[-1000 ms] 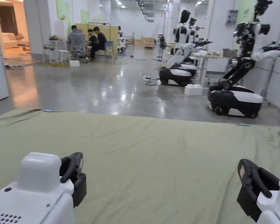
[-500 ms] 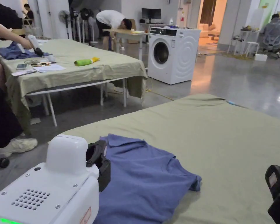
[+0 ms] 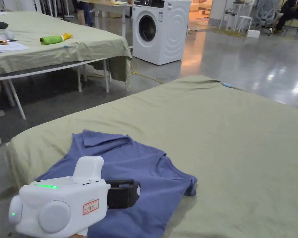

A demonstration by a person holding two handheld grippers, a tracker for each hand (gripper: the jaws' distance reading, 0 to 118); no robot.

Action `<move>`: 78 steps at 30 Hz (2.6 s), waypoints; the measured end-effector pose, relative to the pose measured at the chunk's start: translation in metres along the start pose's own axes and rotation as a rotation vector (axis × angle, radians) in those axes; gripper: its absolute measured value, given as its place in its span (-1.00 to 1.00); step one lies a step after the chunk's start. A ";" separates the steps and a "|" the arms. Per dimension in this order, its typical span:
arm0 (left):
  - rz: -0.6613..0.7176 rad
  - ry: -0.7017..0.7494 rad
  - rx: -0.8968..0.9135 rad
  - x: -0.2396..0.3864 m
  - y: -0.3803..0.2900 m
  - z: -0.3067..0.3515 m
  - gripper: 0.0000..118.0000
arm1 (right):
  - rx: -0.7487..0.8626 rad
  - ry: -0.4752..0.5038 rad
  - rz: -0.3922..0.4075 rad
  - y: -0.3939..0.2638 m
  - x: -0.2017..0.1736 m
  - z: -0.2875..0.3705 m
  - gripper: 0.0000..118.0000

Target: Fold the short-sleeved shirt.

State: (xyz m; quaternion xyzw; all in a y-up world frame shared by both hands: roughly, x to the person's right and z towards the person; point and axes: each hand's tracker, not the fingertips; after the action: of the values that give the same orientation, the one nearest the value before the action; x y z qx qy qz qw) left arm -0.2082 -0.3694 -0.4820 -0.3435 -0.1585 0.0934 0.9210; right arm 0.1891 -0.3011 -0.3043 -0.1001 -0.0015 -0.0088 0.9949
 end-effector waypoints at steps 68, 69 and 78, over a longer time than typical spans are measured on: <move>-0.523 -0.937 -0.312 0.400 -0.171 0.075 0.84 | -0.056 -0.688 -0.227 -0.065 0.139 0.307 -0.96; -0.521 -0.893 -0.271 0.381 -0.162 0.080 0.75 | -0.057 -0.676 -0.221 -0.064 0.137 0.303 -0.96; -0.091 -0.480 -0.308 0.243 -0.102 0.039 -1.00 | -0.119 -0.584 -0.234 -0.068 0.129 0.266 -0.96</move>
State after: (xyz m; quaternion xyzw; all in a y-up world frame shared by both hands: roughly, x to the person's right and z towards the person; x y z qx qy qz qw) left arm 0.0114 -0.3538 -0.3312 -0.4398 -0.3994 0.1055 0.7974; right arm 0.3162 -0.3173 -0.0296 -0.1554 -0.2979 -0.0940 0.9372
